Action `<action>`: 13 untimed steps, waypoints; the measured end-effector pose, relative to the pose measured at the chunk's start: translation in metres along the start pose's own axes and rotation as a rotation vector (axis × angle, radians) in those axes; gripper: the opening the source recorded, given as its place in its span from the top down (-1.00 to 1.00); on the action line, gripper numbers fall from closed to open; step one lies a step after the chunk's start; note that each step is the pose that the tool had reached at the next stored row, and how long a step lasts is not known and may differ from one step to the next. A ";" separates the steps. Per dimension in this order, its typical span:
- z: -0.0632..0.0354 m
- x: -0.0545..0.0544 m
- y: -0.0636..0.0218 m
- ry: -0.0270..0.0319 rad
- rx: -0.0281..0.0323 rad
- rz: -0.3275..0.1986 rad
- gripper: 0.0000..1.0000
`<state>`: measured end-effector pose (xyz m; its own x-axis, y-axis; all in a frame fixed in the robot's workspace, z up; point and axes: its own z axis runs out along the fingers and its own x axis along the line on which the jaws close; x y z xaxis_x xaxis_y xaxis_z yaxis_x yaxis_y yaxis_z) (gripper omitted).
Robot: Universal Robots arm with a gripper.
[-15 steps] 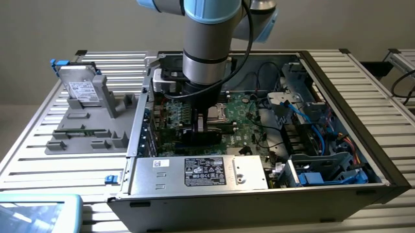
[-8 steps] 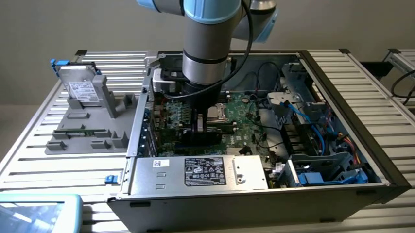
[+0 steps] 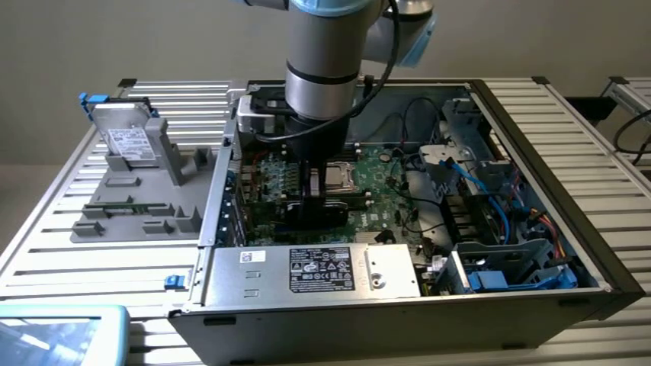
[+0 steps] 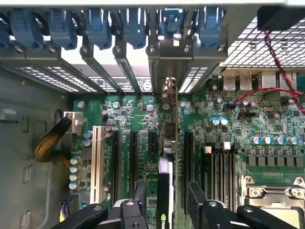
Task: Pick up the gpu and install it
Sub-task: 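Insert the gpu into the slot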
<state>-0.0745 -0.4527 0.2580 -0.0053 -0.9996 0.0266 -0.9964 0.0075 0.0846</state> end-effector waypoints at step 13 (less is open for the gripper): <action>-0.0471 0.000 0.0057 0.0073 0.0002 0.001 0.04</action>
<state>-0.0763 -0.4515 0.3053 -0.0053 -0.9994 0.0339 -0.9964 0.0081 0.0844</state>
